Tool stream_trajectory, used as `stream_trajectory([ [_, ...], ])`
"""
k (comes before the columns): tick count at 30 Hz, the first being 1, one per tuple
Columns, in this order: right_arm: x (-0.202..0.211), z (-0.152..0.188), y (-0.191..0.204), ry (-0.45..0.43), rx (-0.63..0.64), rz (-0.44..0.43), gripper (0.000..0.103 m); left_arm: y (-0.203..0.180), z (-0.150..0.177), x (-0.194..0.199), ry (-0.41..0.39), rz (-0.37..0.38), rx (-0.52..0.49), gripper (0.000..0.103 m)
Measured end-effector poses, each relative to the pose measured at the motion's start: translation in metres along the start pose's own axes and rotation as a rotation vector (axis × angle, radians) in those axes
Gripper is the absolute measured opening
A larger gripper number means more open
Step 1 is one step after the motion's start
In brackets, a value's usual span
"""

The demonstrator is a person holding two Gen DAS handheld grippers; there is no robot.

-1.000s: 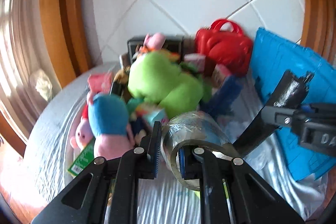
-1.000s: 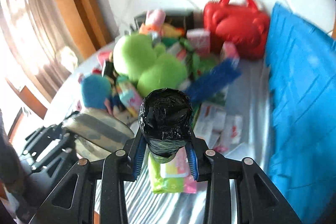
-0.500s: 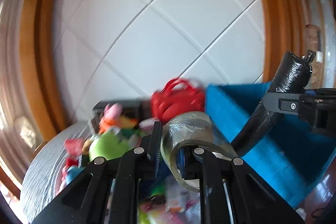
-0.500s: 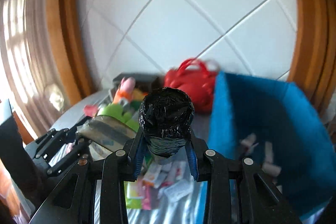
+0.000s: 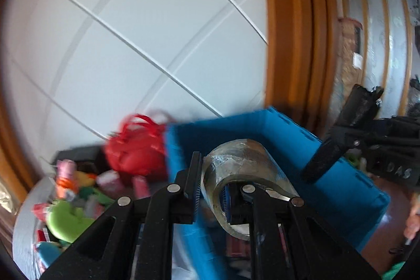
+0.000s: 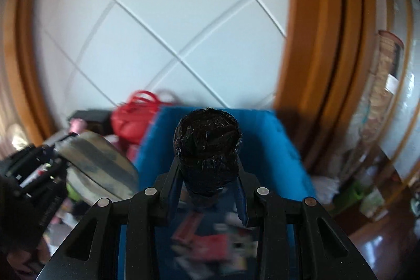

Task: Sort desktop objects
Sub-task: 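Carry the tape roll and black item over the blue crate, then lower the tape roll and black item into the crate and release both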

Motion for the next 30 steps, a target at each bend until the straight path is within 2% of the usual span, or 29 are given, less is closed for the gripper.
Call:
stream_trajectory([
  [2,-0.026,0.002,-0.024,0.058,-0.007,0.000,0.035,-0.018,-0.003,-0.033,0.089,0.032,0.014,0.014],
  [4,-0.056,0.007,-0.044,0.124,-0.007,-0.001,0.035,-0.031,-0.001,-0.067,0.170,0.029,0.006,0.014],
  [7,-0.109,0.022,-0.067,0.242,0.025,0.023,0.035,-0.050,0.017,-0.123,0.333,0.030,-0.028,0.014],
  [13,-0.201,0.097,-0.084,0.531,0.060,-0.023,0.035,-0.077,0.099,-0.212,0.639,-0.011,-0.138,0.014],
  [16,-0.228,0.129,-0.092,0.631,0.077,-0.026,0.035,-0.081,0.137,-0.236,0.789,-0.004,-0.146,0.014],
  [18,-0.245,0.151,-0.094,0.718,0.078,-0.038,0.035,-0.083,0.156,-0.245,0.859,-0.005,-0.163,0.014],
  [20,-0.262,0.177,-0.092,0.821,0.074,-0.061,0.035,-0.082,0.173,-0.251,0.910,-0.005,-0.179,0.014],
  [23,-0.278,0.207,-0.089,0.906,0.088,-0.072,0.035,-0.079,0.185,-0.260,0.962,-0.025,-0.186,0.014],
  [25,-0.283,0.216,-0.082,0.928,0.105,-0.109,0.035,-0.073,0.188,-0.266,0.977,-0.048,-0.182,0.014],
  [30,-0.294,0.215,-0.079,0.927,0.117,-0.128,0.035,-0.060,0.193,-0.272,1.008,-0.112,-0.166,0.014],
])
Point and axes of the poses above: each gripper's, at about its wrist camera, not at the fingertips, and x roughly against the way its jaws point, y to its left, z to its underside, the point moved 3 cm from there along -x, roughly the way its jaws point, and after that the axes turned 6 degrees about -y, right-handed, at the moved point
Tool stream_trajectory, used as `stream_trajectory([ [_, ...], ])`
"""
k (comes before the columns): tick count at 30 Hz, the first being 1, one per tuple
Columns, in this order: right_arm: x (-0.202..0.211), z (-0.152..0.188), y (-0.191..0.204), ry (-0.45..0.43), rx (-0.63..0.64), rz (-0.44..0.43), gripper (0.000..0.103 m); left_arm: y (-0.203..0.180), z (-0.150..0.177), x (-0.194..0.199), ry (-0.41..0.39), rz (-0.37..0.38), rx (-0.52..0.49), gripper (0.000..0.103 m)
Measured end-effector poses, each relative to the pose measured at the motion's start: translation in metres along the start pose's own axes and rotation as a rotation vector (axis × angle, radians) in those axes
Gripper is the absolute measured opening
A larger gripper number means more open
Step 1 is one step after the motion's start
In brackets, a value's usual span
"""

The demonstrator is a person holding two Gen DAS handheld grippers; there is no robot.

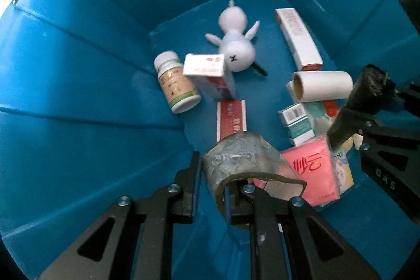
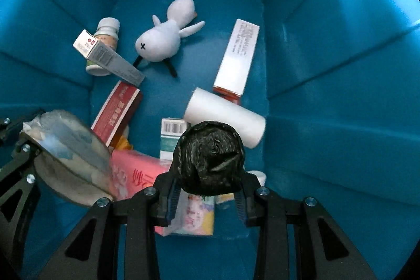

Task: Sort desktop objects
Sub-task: 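Lower the tape roll and black item into the crate and release both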

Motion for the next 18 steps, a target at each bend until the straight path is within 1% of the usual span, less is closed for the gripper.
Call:
stream_trajectory([
  [2,-0.002,-0.001,-0.001,0.004,-0.002,-0.009,0.035,0.004,0.000,-0.002,0.019,0.003,0.023,0.014],
  [4,-0.006,-0.002,-0.002,0.017,-0.008,-0.025,0.036,0.006,0.000,-0.005,0.037,0.004,0.040,0.017],
  [6,-0.010,-0.004,-0.002,0.021,-0.006,-0.037,0.036,0.007,0.000,-0.008,0.048,0.010,0.055,0.026],
  [8,-0.009,-0.005,-0.001,0.009,0.004,-0.027,0.036,0.006,0.001,-0.008,0.047,0.005,0.055,0.031],
  [10,-0.007,-0.007,-0.001,-0.003,0.008,-0.025,0.036,0.007,-0.001,-0.004,0.028,0.000,0.060,0.034],
  [11,-0.007,-0.007,-0.001,-0.005,0.006,-0.029,0.036,0.008,-0.002,-0.002,0.014,-0.003,0.068,0.038],
  [12,-0.008,-0.008,-0.002,-0.005,0.007,-0.031,0.038,0.010,-0.003,0.000,0.006,-0.004,0.076,0.042],
  [14,-0.009,-0.008,-0.002,-0.004,0.010,-0.023,0.047,0.013,-0.004,0.002,-0.003,-0.001,0.091,0.044],
  [16,-0.009,-0.008,-0.002,-0.002,0.014,-0.019,0.064,0.013,-0.004,0.003,-0.004,0.006,0.094,0.044],
  [18,-0.008,-0.008,-0.002,-0.005,0.020,-0.014,0.071,0.012,-0.003,0.005,-0.008,0.010,0.091,0.044],
])
Point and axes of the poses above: each gripper's, at about its wrist camera, not at the fingertips, and x roughly against the way its jaws point, y to its left, z to its underside, the point moved 3 cm from there along -x, roughly the way its jaws point, and after that the axes turned 6 degrees about -y, right-handed, at the moved point
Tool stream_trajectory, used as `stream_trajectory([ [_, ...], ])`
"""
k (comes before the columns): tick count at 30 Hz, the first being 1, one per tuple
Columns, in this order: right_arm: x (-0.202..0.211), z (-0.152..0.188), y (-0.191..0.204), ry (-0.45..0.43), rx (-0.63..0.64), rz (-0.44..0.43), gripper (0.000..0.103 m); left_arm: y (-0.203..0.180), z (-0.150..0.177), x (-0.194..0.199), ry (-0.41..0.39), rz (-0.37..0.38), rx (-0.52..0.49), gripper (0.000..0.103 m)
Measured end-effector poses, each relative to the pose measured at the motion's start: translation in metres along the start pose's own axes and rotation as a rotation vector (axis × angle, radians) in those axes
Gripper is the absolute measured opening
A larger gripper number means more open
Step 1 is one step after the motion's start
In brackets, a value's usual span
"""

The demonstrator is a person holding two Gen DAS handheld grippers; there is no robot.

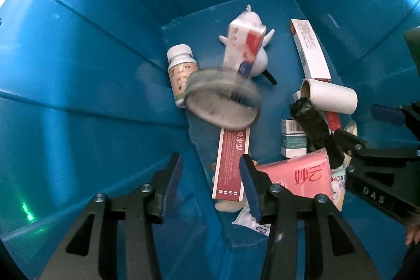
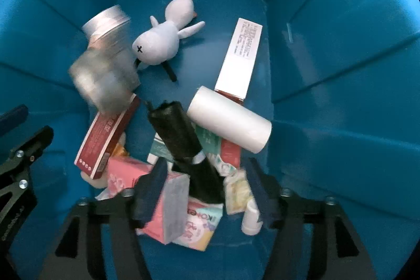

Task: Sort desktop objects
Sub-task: 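Lower the tape roll and black item into the crate and release both, then withdraw both tools up out of the crate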

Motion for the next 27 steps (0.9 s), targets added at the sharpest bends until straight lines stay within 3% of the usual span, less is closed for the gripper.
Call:
stream_trajectory([
  [4,0.002,0.000,0.000,0.000,0.005,0.000,0.088,-0.002,0.001,0.005,-0.008,0.014,-0.010,0.044],
  [9,0.022,0.002,0.003,-0.006,0.025,-0.003,0.099,0.004,0.006,0.034,-0.055,0.071,0.022,0.044],
  [18,0.124,0.024,0.006,-0.133,0.017,-0.045,0.103,0.009,0.031,0.139,-0.239,0.150,0.001,0.044],
  [27,0.208,0.092,0.021,-0.331,0.037,-0.058,0.103,0.020,0.096,0.224,-0.475,0.141,-0.005,0.044],
])
Point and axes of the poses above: each gripper's, at about its wrist camera, not at the fingertips, and x roughly against the way its jaws point, y to its left, z to its underside, the point moved 3 cm from there along -x, roughly the way its jaws point, and after that the axes turned 6 degrees about -y, right-handed, at the moved point
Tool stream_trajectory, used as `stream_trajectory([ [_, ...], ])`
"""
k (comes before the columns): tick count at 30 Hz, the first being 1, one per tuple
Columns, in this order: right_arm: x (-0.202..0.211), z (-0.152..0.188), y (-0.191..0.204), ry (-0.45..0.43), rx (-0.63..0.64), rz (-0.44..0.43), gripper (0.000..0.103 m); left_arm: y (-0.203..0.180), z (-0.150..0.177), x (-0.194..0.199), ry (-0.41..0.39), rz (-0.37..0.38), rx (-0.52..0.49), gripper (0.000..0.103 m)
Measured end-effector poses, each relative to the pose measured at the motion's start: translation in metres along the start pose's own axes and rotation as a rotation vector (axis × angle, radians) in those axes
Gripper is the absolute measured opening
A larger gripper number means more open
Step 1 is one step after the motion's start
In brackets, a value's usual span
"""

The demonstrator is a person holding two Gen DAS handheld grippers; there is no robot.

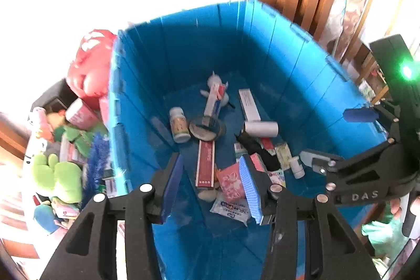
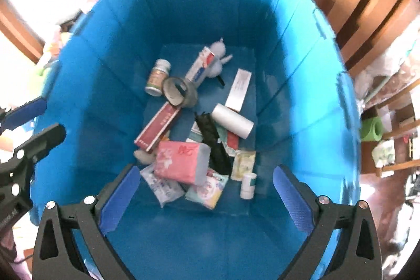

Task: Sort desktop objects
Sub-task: 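Withdraw both tools up out of the crate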

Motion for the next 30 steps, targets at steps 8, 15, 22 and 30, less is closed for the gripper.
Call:
stream_trajectory([
  [8,0.059,0.045,0.016,-0.262,-0.022,-0.003,0.103,-0.001,0.041,0.065,-0.299,-0.025,0.057,0.062],
  [15,0.072,0.074,0.023,-0.403,-0.043,0.033,0.103,-0.009,0.070,0.102,-0.517,-0.082,0.092,0.080],
  [22,0.079,0.092,0.020,-0.547,-0.083,0.120,0.103,-0.007,0.088,0.113,-0.606,-0.178,0.159,0.096],
  [30,0.075,0.103,0.023,-0.581,-0.092,0.124,0.103,-0.002,0.099,0.099,-0.517,-0.203,0.159,0.096],
])
Point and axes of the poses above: each gripper's, at about its wrist camera, not at the fingertips, and x roughly against the way its jaws point, y to its left, z to its underside, the point moved 3 cm from there along -x, roughly the way its jaws point, and after that the axes turned 6 degrees about -y, right-handed, at the moved point
